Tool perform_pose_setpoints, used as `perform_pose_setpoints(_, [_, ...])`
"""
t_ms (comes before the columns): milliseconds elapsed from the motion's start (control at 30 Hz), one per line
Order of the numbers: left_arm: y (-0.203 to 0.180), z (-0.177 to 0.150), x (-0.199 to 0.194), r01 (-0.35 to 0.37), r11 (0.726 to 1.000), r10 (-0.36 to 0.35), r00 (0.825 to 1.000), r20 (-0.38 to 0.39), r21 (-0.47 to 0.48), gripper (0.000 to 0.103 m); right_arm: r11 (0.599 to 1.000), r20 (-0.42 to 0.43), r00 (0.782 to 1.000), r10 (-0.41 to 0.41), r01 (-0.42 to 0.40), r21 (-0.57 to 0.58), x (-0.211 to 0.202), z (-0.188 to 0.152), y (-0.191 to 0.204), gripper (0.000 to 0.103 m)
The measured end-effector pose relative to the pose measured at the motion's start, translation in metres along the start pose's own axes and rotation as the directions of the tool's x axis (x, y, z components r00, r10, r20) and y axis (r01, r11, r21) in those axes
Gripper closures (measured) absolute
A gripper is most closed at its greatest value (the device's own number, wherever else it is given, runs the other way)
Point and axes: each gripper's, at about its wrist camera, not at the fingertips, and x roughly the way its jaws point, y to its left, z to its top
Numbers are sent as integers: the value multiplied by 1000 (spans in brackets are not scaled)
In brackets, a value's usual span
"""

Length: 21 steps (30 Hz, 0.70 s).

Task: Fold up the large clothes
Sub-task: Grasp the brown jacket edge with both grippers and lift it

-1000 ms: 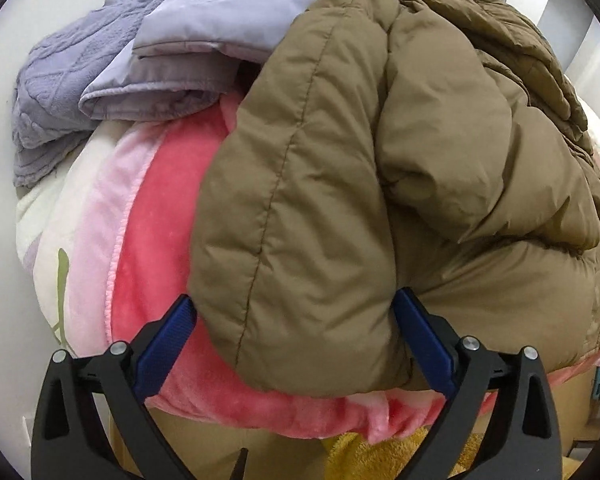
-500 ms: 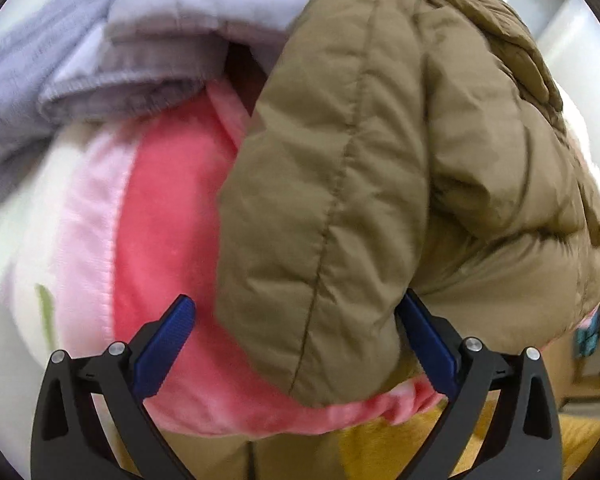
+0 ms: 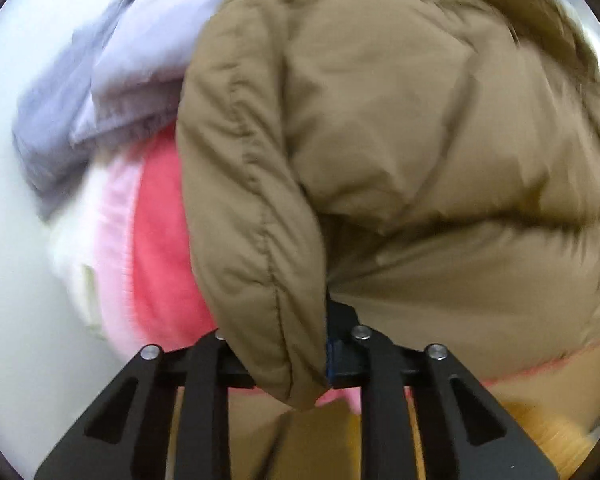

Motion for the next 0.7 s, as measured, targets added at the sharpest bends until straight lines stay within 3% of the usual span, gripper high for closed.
perform_pose_setpoints(100, [9, 4, -5, 45, 992, -54, 996, -77, -114, 88, 1000, -24, 1000, -7, 7, 3, -15, -1, -2, 97])
perform_pose_setpoints(167, [21, 9, -13, 54, 990, -68, 992, -102, -133, 90, 1000, -32, 999, -8, 7, -28, -29, 1, 3, 97])
perform_pose_setpoints(300, [31, 5, -61, 80, 989, -84, 996, -33, -121, 92, 999, -17, 999, 31, -32, -38, -66, 8, 13, 97])
perform_pose_setpoints(500, [67, 33, -112, 149, 952, -147, 989, 27, -266, 92, 996, 53, 995, 81, -78, -48, -118, 46, 31, 97])
perform_pose_setpoints(600, [67, 61, -128, 171, 931, -168, 985, 38, -321, 93, 994, 88, 990, 107, -104, -38, -135, 69, 35, 97])
perform_pose_setpoints(700, [63, 95, -136, 167, 945, -156, 986, 61, -280, 92, 993, 113, 988, 104, -97, -72, -144, 97, 50, 97])
